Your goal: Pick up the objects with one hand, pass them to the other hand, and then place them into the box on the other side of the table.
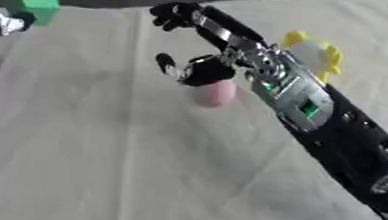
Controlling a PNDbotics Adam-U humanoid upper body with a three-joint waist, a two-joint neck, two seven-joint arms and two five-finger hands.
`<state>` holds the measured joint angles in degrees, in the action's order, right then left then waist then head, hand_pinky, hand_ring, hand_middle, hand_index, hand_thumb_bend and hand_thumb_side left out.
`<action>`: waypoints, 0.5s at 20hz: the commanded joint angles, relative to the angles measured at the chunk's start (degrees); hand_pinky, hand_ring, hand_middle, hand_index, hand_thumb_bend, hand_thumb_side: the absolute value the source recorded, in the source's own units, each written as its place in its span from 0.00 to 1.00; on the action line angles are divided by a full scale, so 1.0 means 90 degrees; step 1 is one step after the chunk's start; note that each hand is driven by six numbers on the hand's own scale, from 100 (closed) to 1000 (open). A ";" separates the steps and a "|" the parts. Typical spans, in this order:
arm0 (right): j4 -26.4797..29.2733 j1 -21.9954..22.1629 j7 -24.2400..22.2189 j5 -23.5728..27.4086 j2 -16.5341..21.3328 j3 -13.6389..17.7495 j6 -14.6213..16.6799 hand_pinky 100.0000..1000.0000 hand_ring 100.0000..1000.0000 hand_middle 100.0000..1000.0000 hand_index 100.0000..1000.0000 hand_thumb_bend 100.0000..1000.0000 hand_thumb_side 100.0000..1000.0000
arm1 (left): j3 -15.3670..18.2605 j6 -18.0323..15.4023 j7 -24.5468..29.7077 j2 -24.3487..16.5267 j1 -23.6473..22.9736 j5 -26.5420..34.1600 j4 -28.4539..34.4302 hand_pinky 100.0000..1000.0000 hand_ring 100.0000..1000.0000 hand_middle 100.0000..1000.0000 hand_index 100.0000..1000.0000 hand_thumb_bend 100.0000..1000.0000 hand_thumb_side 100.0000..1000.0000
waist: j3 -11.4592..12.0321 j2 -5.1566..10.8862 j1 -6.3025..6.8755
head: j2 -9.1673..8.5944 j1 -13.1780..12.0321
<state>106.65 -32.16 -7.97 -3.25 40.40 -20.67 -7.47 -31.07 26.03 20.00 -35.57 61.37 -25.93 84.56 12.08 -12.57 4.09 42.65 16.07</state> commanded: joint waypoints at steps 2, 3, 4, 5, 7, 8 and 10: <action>0.0153 -0.0037 0.0048 -0.0013 0.0212 0.0111 -0.0023 0.95 0.83 0.78 0.91 0.07 0.00 | 0.0380 0.0043 -0.0197 -0.0634 -0.0098 0.0132 0.0159 0.71 0.50 0.30 0.30 0.05 0.04 | 0.0015 0.0054 0.0040 | -0.0029 -0.0139; 0.0159 -0.0026 0.0059 -0.0017 0.0222 0.0117 -0.0027 0.95 0.83 0.78 0.91 0.06 0.00 | 0.0461 0.0069 -0.0245 -0.0730 -0.0167 0.0160 0.0168 0.71 0.50 0.30 0.30 0.05 0.04 | 0.0019 0.0052 0.0035 | -0.0034 -0.0199; 0.0164 -0.0018 0.0069 -0.0016 0.0229 0.0123 -0.0031 0.95 0.83 0.78 0.91 0.06 0.00 | 0.0541 0.0083 -0.0296 -0.0813 -0.0233 0.0191 0.0167 0.71 0.50 0.30 0.30 0.04 0.04 | 0.0021 0.0051 0.0032 | -0.0040 -0.0258; 0.0170 -0.0012 0.0078 -0.0013 0.0236 0.0129 -0.0034 0.95 0.83 0.78 0.91 0.06 0.00 | 0.0610 0.0085 -0.0342 -0.0889 -0.0293 0.0218 0.0144 0.71 0.50 0.30 0.30 0.05 0.03 | 0.0022 0.0050 0.0028 | -0.0051 -0.0320; 0.0189 0.0000 0.0092 -0.0002 0.0251 0.0139 -0.0036 0.95 0.83 0.77 0.91 0.06 0.00 | 0.0733 0.0053 -0.0425 -0.1023 -0.0407 0.0253 0.0054 0.71 0.50 0.30 0.30 0.05 0.03 | 0.0017 0.0047 0.0018 | -0.0075 -0.0436; 0.0201 0.0006 0.0101 0.0004 0.0257 0.0144 -0.0038 0.95 0.83 0.77 0.91 0.05 0.00 | 0.0789 0.0031 -0.0463 -0.1084 -0.0462 0.0268 0.0008 0.71 0.50 0.30 0.30 0.04 0.03 | 0.0014 0.0044 0.0013 | -0.0088 -0.0490; 0.0221 0.0017 0.0116 0.0013 0.0276 0.0152 -0.0046 0.94 0.83 0.77 0.91 0.05 0.00 | 0.0895 0.0006 -0.0537 -0.1213 -0.0576 0.0292 -0.0066 0.71 0.50 0.30 0.30 0.05 0.03 | 0.0012 0.0037 0.0009 | -0.0118 -0.0618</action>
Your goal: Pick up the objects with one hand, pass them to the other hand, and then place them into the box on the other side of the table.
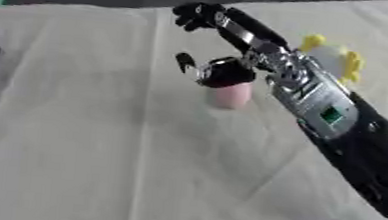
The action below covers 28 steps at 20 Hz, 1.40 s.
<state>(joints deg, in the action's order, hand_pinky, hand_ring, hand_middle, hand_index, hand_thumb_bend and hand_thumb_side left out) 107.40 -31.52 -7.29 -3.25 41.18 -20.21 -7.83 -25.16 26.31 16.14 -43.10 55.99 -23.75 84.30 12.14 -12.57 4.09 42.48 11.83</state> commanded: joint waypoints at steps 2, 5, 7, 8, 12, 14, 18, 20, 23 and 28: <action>0.0169 -0.0043 0.0055 0.0027 0.0213 0.0112 -0.0010 0.94 0.83 0.77 0.91 0.04 0.00 | 0.0324 -0.0031 -0.0172 -0.0508 -0.0097 0.0050 -0.0127 0.71 0.50 0.30 0.30 0.06 0.03 | -0.0004 0.0029 0.0007 | -0.0145 -0.0311; 0.0226 -0.0030 0.0087 0.0052 0.0267 0.0142 -0.0023 0.94 0.83 0.77 0.91 0.04 0.00 | 0.0440 -0.0043 -0.0250 -0.0664 -0.0249 0.0048 -0.0263 0.71 0.50 0.31 0.30 0.07 0.03 | -0.0011 0.0018 -0.0002 | -0.0222 -0.0543; 0.0255 -0.0014 0.0114 0.0060 0.0297 0.0164 -0.0036 0.94 0.83 0.77 0.91 0.03 0.00 | 0.0490 -0.0062 -0.0272 -0.0741 -0.0332 0.0040 -0.0352 0.71 0.50 0.31 0.30 0.07 0.03 | -0.0015 0.0010 -0.0013 | -0.0273 -0.0693; 0.0260 -0.0003 0.0130 0.0063 0.0304 0.0176 -0.0048 0.94 0.83 0.77 0.91 0.02 0.00 | 0.0512 -0.0072 -0.0278 -0.0770 -0.0373 0.0038 -0.0392 0.71 0.51 0.31 0.30 0.07 0.03 | -0.0016 0.0006 -0.0020 | -0.0297 -0.0753; 0.0272 0.0029 0.0196 0.0077 0.0332 0.0237 -0.0078 0.94 0.83 0.77 0.91 0.03 0.00 | 0.0608 -0.0084 -0.0296 -0.0892 -0.0542 0.0054 -0.0528 0.71 0.51 0.31 0.31 0.08 0.04 | -0.0018 -0.0011 -0.0053 | -0.0378 -0.0889; 0.0287 0.0037 0.0217 0.0083 0.0343 0.0252 -0.0081 0.94 0.82 0.77 0.90 0.03 0.00 | 0.0644 -0.0087 -0.0307 -0.0920 -0.0590 0.0034 -0.0647 0.71 0.51 0.31 0.31 0.09 0.04 | -0.0013 -0.0016 -0.0067 | -0.0415 -0.0941; 0.0300 0.0056 0.0243 0.0055 0.0347 0.0270 -0.0100 0.94 0.82 0.77 0.90 0.02 0.00 | 0.0668 -0.0154 -0.0260 -0.0915 -0.0632 -0.0050 -0.0932 0.71 0.51 0.31 0.31 0.11 0.04 | -0.0019 -0.0025 -0.0096 | -0.0460 -0.1025; 0.0295 0.0071 0.0264 0.0042 0.0342 0.0274 -0.0121 0.94 0.82 0.77 0.90 0.00 0.00 | 0.0671 -0.0192 -0.0224 -0.0913 -0.0654 -0.0136 -0.1056 0.71 0.52 0.31 0.31 0.13 0.04 | -0.0024 -0.0032 -0.0108 | -0.0465 -0.1065; 0.0295 0.0067 0.0301 0.0059 0.0334 0.0273 -0.0141 0.94 0.82 0.77 0.90 0.00 0.00 | 0.0684 -0.0242 -0.0187 -0.0889 -0.0675 -0.0321 -0.1302 0.71 0.52 0.32 0.31 0.15 0.05 | -0.0029 -0.0040 -0.0115 | -0.0466 -0.1122; 0.0310 0.0073 0.0355 0.0074 0.0346 0.0292 -0.0174 0.94 0.82 0.77 0.89 0.00 0.00 | 0.0706 -0.0355 -0.0073 -0.0838 -0.0719 -0.0606 -0.1763 0.71 0.53 0.32 0.32 0.20 0.06 | -0.0034 -0.0047 -0.0125 | -0.0484 -0.1166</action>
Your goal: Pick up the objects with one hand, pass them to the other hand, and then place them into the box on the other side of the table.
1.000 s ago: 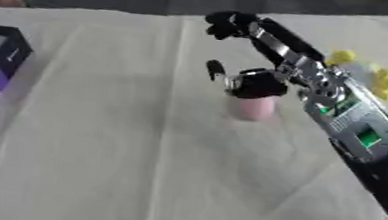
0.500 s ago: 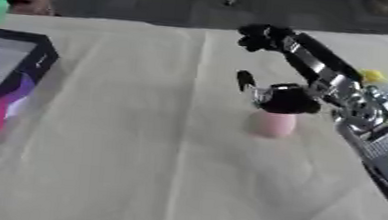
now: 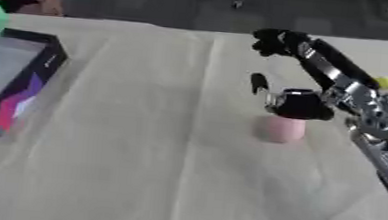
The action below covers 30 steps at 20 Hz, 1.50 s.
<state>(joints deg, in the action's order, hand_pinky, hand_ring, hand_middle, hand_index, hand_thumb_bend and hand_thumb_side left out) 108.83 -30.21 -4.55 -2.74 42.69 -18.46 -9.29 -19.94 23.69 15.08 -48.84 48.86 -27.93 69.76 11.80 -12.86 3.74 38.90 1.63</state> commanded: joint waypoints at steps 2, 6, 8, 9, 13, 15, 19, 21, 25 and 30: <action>0.0159 -0.0069 0.0072 0.0025 0.0177 0.0103 -0.0022 0.93 0.82 0.77 0.89 0.00 0.00 | 0.0132 -0.0117 0.0096 -0.0165 0.0074 -0.0234 -0.0297 0.71 0.53 0.32 0.32 0.21 0.06 | 0.0002 -0.0016 -0.0095 | -0.0086 -0.0039; 0.0170 -0.0055 0.0083 0.0010 0.0173 0.0101 -0.0041 0.93 0.82 0.77 0.89 0.00 0.00 | 0.0147 -0.0204 0.0209 -0.0078 0.0111 -0.0449 -0.0588 0.72 0.55 0.34 0.35 0.26 0.06 | -0.0005 -0.0021 -0.0107 | -0.0086 -0.0053; 0.0168 -0.0050 0.0079 -0.0001 0.0169 0.0100 -0.0048 0.93 0.82 0.77 0.89 0.00 0.00 | 0.0157 -0.0244 0.0268 -0.0038 0.0138 -0.0567 -0.0717 0.72 0.56 0.36 0.37 0.30 0.06 | -0.0005 -0.0022 -0.0108 | -0.0080 -0.0056; 0.0168 -0.0048 0.0077 -0.0004 0.0167 0.0099 -0.0049 0.93 0.82 0.76 0.89 0.00 0.00 | 0.0160 -0.0263 0.0287 -0.0019 0.0154 -0.0635 -0.0773 0.73 0.57 0.38 0.39 0.32 0.07 | -0.0004 -0.0022 -0.0108 | -0.0074 -0.0057; 0.0173 -0.0039 0.0074 -0.0015 0.0171 0.0099 -0.0049 0.93 0.82 0.76 0.89 0.00 0.00 | 0.0187 -0.0357 0.0344 0.0048 0.0196 -0.0836 -0.0938 0.78 0.67 0.54 0.59 0.42 0.09 | -0.0007 -0.0022 -0.0106 | -0.0064 -0.0086; 0.0180 -0.0028 0.0067 -0.0017 0.0173 0.0100 -0.0050 0.93 0.81 0.76 0.89 0.00 0.00 | 0.0193 -0.0402 0.0423 0.0079 0.0219 -0.0955 -0.1028 0.81 0.75 0.66 0.72 0.51 0.09 | -0.0007 -0.0021 -0.0107 | -0.0055 -0.0102; 0.0198 -0.0011 0.0056 -0.0019 0.0173 0.0098 -0.0051 0.93 0.81 0.76 0.88 0.00 0.00 | 0.0232 -0.0455 0.0548 0.0139 0.0266 -0.1212 -0.1189 0.85 0.80 0.72 0.78 0.70 0.27 | -0.0007 -0.0020 -0.0110 | -0.0036 -0.0096; 0.0203 -0.0004 0.0053 -0.0024 0.0176 0.0098 -0.0053 0.93 0.81 0.76 0.88 0.00 0.00 | 0.0249 -0.0461 0.0565 0.0163 0.0280 -0.1360 -0.1262 0.86 0.82 0.73 0.80 0.78 0.35 | -0.0016 -0.0016 -0.0108 | -0.0022 -0.0090; 0.0214 0.0017 0.0054 -0.0028 0.0182 0.0096 -0.0052 0.94 0.81 0.76 0.89 0.00 0.00 | 0.0308 -0.0489 0.0582 0.0189 0.0289 -0.1528 -0.1357 0.86 0.82 0.73 0.80 0.81 0.35 | -0.0031 0.0004 -0.0114 | 0.0040 0.0066; 0.0248 0.0056 0.0056 -0.0040 0.0222 0.0109 -0.0042 0.94 0.81 0.77 0.89 0.00 0.00 | 0.0453 -0.0399 0.0375 0.0143 0.0273 -0.1375 -0.1156 0.84 0.77 0.72 0.80 0.52 0.25 | -0.0021 0.0037 -0.0129 | 0.0175 0.0825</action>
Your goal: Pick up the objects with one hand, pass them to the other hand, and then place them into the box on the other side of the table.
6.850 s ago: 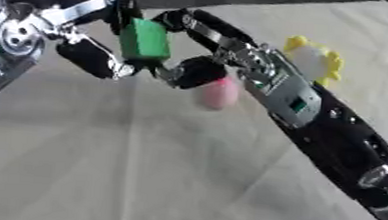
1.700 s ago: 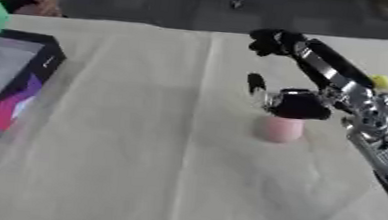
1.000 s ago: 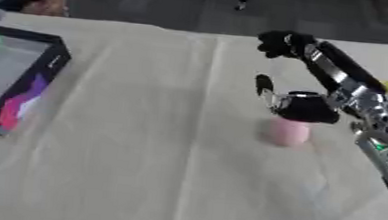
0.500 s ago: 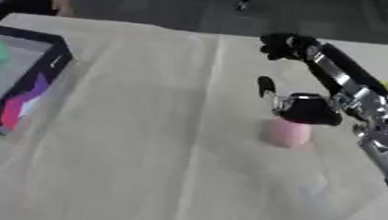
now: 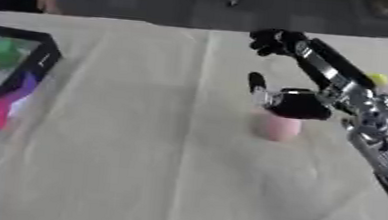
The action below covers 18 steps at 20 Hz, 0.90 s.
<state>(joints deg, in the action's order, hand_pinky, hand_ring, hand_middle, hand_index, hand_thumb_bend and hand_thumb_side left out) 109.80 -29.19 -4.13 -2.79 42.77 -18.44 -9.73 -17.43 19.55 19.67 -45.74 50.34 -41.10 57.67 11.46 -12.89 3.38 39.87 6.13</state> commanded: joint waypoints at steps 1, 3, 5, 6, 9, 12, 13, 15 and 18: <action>0.0153 -0.0045 0.0006 -0.0037 0.0226 0.0114 0.0009 0.94 0.82 0.77 0.89 0.00 0.00 | 0.0227 0.0122 -0.0251 -0.0229 0.0104 0.0199 0.0313 0.83 0.76 0.72 0.80 0.48 0.25 | 0.0017 0.0048 -0.0091 | 0.0086 0.0463; 0.0180 -0.0022 0.0011 -0.0035 0.0259 0.0135 0.0009 0.94 0.82 0.77 0.89 0.00 0.00 | 0.0304 0.0167 -0.0540 -0.0295 0.0092 0.0424 0.0702 0.83 0.75 0.72 0.78 0.30 0.21 | 0.0012 0.0062 -0.0092 | 0.0116 0.0687; 0.0210 0.0027 0.0039 -0.0028 0.0310 0.0170 0.0012 0.94 0.82 0.77 0.89 0.00 0.00 | 0.0456 0.0128 -0.0937 -0.0344 0.0076 0.0906 0.1276 0.82 0.74 0.71 0.78 0.22 0.19 | 0.0005 0.0076 -0.0094 | 0.0140 0.0858; 0.0221 0.0061 0.0057 -0.0028 0.0335 0.0188 0.0017 0.94 0.82 0.77 0.89 0.00 0.00 | 0.0499 0.0113 -0.1139 -0.0377 0.0052 0.1150 0.1544 0.82 0.74 0.71 0.78 0.20 0.19 | -0.0003 0.0081 -0.0095 | 0.0146 0.0919; 0.0233 0.0162 0.0121 -0.0050 0.0388 0.0256 0.0025 0.94 0.82 0.77 0.89 0.00 0.00 | 0.0595 0.0185 -0.1636 -0.0430 -0.0008 0.1841 0.2149 0.81 0.72 0.69 0.76 0.11 0.22 | -0.0042 0.0092 -0.0102 | 0.0140 0.1061; 0.0278 0.0249 0.0155 -0.0038 0.0473 0.0339 0.0042 0.94 0.82 0.77 0.89 0.00 0.00 | 0.0593 0.0323 -0.1966 -0.0476 -0.0092 0.2395 0.2557 0.80 0.72 0.66 0.75 0.06 0.23 | -0.0082 0.0100 -0.0097 | 0.0128 0.1178; 0.0288 0.0278 0.0133 -0.0026 0.0507 0.0376 0.0055 0.94 0.82 0.77 0.89 0.00 0.00 | 0.0582 0.0402 -0.2004 -0.0482 -0.0142 0.2603 0.2625 0.80 0.71 0.65 0.75 0.01 0.31 | -0.0097 0.0103 -0.0094 | 0.0120 0.1206; 0.0286 0.0325 0.0035 -0.0018 0.0558 0.0453 0.0103 0.94 0.83 0.78 0.89 0.00 0.00 | 0.0560 0.0600 -0.2003 -0.0510 -0.0226 0.3119 0.2702 0.80 0.71 0.65 0.74 0.00 0.34 | -0.0124 0.0107 -0.0087 | 0.0104 0.1247; 0.0235 0.0384 -0.0252 -0.0078 0.0626 0.0579 0.0173 0.95 0.86 0.81 0.90 0.00 0.00 | 0.0561 0.0743 -0.2169 -0.0564 -0.0297 0.3467 0.2818 0.80 0.71 0.65 0.74 0.00 0.33 | -0.0153 0.0116 -0.0080 | 0.0075 0.1321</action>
<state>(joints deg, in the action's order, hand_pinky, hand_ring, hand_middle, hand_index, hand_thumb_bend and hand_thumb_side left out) 111.31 -25.21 -5.57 -3.21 46.39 -14.47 -8.46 -13.21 25.61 0.77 -47.96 46.98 -11.49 81.80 10.11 -12.88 3.09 41.18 17.65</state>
